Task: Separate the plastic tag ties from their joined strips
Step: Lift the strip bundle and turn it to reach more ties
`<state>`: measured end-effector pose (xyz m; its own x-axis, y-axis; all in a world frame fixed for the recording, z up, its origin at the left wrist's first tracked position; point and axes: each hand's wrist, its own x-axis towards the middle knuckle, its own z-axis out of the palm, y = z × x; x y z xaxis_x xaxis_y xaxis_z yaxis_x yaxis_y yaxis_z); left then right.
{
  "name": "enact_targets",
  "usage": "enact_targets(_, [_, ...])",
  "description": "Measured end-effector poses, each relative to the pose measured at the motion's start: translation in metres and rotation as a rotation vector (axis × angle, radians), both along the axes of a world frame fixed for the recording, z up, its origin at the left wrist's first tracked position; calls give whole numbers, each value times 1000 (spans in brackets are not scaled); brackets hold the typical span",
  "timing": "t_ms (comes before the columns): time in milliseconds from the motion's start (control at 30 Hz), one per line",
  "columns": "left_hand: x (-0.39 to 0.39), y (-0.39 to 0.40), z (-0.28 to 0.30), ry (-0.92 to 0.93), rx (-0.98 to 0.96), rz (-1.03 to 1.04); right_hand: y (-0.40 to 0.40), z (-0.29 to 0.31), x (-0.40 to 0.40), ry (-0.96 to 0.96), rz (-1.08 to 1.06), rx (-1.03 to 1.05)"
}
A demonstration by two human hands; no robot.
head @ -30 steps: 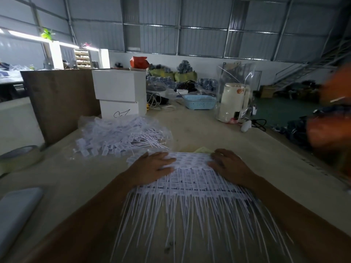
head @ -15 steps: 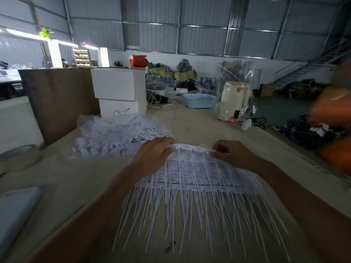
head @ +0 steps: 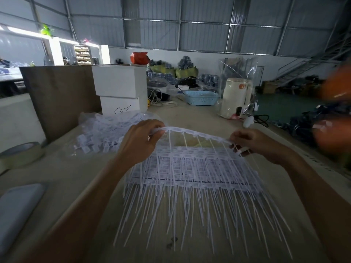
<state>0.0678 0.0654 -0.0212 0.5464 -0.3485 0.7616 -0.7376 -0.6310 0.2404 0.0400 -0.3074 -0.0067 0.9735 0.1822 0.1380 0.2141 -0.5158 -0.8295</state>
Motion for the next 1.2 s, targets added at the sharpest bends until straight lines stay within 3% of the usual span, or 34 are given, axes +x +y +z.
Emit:
enact_targets(133, [4,17,-19,157,-126,4,1,-24,-4,48,31,308])
enact_targets(233, [4,24,-32,260,-81,57,18,-46,-7,59,7,447])
enact_targets(400, [7,33,-19,153,-54,282,45,-54,-10,82,14,611])
enact_targets(500, [3,24,-7,-24,109,429,54,-55,-13,96,-19,557])
enact_targets(600, [-8,-10,-7,87,175,251,59,-59,-15,118,-48,514])
enact_targets(700, [-21,-55,-15,168,236,23,64,-54,-20,148,-35,603])
enact_targets(800, [-28,-92,-25,133,349,-11,69,-52,-26,200,9,730])
enact_targets(900, [-30,-103,-37,60,272,14,72,-53,-32,238,12,801])
enact_targets(1033, [-35,-97,-46,-82,214,73,76,-54,-37,201,-36,663])
enact_targets(1200, [-42,-92,-43,-133,34,62,81,-42,-47,-52,-7,429])
